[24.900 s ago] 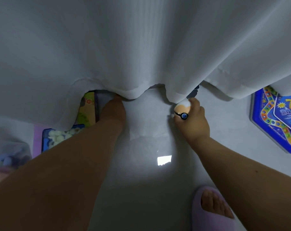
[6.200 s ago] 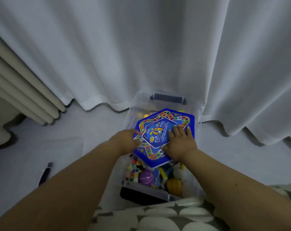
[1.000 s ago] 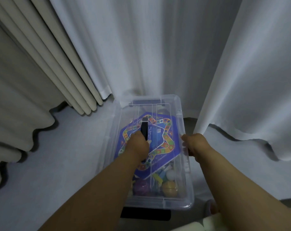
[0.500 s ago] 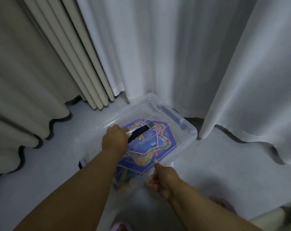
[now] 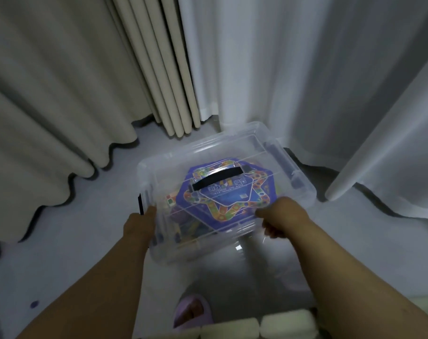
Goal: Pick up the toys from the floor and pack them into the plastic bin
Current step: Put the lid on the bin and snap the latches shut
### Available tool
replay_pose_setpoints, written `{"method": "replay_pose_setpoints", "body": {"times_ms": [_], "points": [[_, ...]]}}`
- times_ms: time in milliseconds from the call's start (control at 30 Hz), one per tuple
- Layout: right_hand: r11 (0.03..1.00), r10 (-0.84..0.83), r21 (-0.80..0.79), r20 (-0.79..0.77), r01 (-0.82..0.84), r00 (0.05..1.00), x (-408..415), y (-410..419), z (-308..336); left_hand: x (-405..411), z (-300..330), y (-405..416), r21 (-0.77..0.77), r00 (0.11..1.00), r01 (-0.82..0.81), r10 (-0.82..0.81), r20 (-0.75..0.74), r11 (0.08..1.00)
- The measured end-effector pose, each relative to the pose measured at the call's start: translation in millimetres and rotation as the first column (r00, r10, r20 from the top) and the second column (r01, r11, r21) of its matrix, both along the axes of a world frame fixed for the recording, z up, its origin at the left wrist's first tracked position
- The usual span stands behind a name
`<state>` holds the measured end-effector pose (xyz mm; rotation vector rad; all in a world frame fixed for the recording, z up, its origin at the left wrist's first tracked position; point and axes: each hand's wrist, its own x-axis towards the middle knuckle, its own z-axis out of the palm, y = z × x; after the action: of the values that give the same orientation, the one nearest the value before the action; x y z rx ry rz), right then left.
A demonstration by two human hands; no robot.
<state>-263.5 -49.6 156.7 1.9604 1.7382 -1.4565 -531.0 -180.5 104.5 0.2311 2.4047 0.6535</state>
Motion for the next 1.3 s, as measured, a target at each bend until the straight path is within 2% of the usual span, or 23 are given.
{"method": "replay_pose_setpoints", "body": {"times_ms": [33,100,167,200,233,267,333,367,433,500,567,600,633,700,767,800,933,1067,1167,1300], "points": [[0.985,-0.009,0.175,0.088,-0.006,0.996,1.4,12.9,1.4,-0.4,-2.0,0.8,-0.006,0.999,0.044,-0.044,-0.006,0.999],[0.86,-0.104,0.511,0.17,0.003,0.98,2.4,38.0,2.1,-3.3,-8.3,0.1,-0.027,0.994,0.096,-0.097,-0.04,0.995],[0.684,-0.125,0.727,0.205,-0.065,0.971,2.5,60.0,-4.0,-1.2,-9.9,-1.8,-0.043,0.99,0.099,-0.103,-0.097,0.994],[0.618,-0.11,0.779,0.224,-0.11,0.968,3.1,69.3,-12.4,1.5,-8.5,-2.5,-0.032,0.987,0.1,-0.103,-0.124,0.994],[0.592,-0.088,0.79,0.259,-0.158,0.962,3.1,76.5,-20.9,2.7,-9.7,-2.9,0.0,0.985,0.089,-0.088,-0.147,0.996],[0.605,-0.062,0.771,0.297,-0.201,0.953,3.5,82.7,-31.6,2.9,-11.4,-3.6,0.03,0.987,0.049,-0.044,-0.152,0.998],[0.716,-0.017,0.664,0.323,-0.214,0.946,4.7,97.1,-51.9,2.8,-14.0,-2.7,0.047,0.989,-0.092,0.097,-0.11,0.995],[0.793,-0.007,0.586,0.279,-0.165,0.96,4.6,105.0,-55.5,1.9,-18.3,-2.1,0.056,0.986,-0.148,0.152,-0.062,0.987],[0.915,-0.047,0.403,0.087,0.008,0.995,3.5,119.5,-51.3,-1.6,-26.6,-1.1,0.114,0.954,-0.286,0.272,0.128,0.951],[0.966,-0.142,0.2,-0.113,0.162,0.983,3.4,129.4,-43.6,-2.1,-28.4,-2.4,0.158,0.901,-0.383,0.33,0.28,0.91],[0.973,-0.212,0.047,-0.197,0.225,0.957,8.9,135.1,-41.8,-0.3,-24.5,-5.4,0.188,0.908,-0.376,0.321,0.268,0.907],[0.97,-0.232,0.016,-0.208,0.241,0.95,12.4,136.9,-43.5,-0.4,-24.5,-6.0,0.177,0.938,-0.328,0.297,0.18,0.928],[0.966,-0.245,0.033,-0.203,0.256,0.948,14.4,137.9,-46.7,-0.6,-26.7,-5.7,0.14,0.964,-0.266,0.263,0.043,0.954],[0.943,-0.197,0.257,-0.082,0.212,0.977,16.5,136.5,-54.9,4.1,-24.1,-5.5,0.057,0.964,-0.132,0.142,-0.225,0.99],[0.855,-0.114,0.517,0.102,0.045,0.988,15.3,130.0,-58.3,8.0,-19.5,-4.1,0.002,0.941,-0.066,0.063,-0.334,0.998],[0.812,-0.102,0.584,0.143,0.0,0.984,14.6,126.1,-58.7,9.2,-17.7,-3.8,-0.015,0.935,-0.059,0.05,-0.352,0.998],[0.79,-0.074,0.612,0.147,-0.032,0.986,12.6,119.8,-56.7,12.9,-15.0,-3.6,-0.055,0.896,-0.018,-0.008,-0.445,0.998],[0.763,-0.048,0.641,0.189,-0.086,0.981,9.6,118.2,-53.8,18.1,-13.4,-1.6,-0.124,0.819,0.061,-0.121,-0.561,0.99],[0.756,-0.034,0.643,0.229,-0.125,0.973,7.8,117.4,-51.0,19.6,-11.0,2.3,-0.153,0.81,0.062,-0.14,-0.57,0.986],[0.773,-0.014,0.626,0.182,-0.105,0.983,7.9,118.1,-48.5,13.2,-9.2,9.7,-0.139,0.82,0.063,-0.131,-0.557,0.988]]}}
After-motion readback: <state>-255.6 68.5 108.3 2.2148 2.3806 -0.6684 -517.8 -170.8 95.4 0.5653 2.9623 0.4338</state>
